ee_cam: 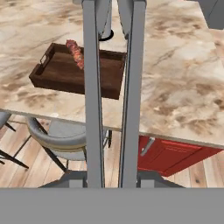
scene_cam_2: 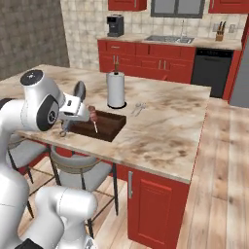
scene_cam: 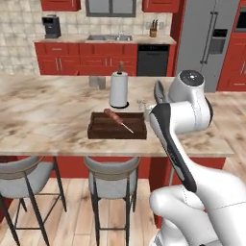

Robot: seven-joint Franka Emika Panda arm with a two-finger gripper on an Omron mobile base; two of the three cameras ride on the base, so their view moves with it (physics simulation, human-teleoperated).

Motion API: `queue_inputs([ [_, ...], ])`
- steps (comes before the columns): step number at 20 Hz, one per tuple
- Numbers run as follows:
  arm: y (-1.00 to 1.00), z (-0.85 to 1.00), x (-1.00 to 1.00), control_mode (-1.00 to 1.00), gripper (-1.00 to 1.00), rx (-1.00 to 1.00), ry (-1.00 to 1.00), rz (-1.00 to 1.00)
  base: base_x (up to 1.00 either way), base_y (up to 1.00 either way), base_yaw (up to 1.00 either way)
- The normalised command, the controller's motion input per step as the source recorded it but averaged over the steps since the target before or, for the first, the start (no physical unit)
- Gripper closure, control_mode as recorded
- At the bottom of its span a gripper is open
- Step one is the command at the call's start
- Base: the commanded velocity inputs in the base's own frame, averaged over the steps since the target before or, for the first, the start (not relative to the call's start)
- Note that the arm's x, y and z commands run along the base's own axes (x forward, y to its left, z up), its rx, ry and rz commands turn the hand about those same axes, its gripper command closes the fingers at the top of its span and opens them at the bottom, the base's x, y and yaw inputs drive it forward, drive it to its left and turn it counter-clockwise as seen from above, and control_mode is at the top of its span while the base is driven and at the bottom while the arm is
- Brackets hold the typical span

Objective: Take the tongs from the drawer on the right and place them on the dining counter next to the tray containing the kebab skewer.

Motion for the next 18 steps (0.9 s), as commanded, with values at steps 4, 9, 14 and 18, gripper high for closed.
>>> queue_inputs([
  [4, 0.0, 0.0, 0.0, 1.0, 1.0, 0.0, 0.0, 0.0, 0.39, 0.06, -0.29],
  [9, 0.0, 0.0, 0.0, 1.0, 1.0, 0.0, 0.0, 0.0, 0.37, 0.01, -0.24],
  [14, 0.0, 0.0, 0.0, 1.0, 1.0, 0.0, 0.0, 0.0, 0.42, 0.01, -0.21],
  [18, 0.0, 0.0, 0.0, 1.0, 1.0, 0.0, 0.0, 0.0, 0.39, 0.06, -0.16],
])
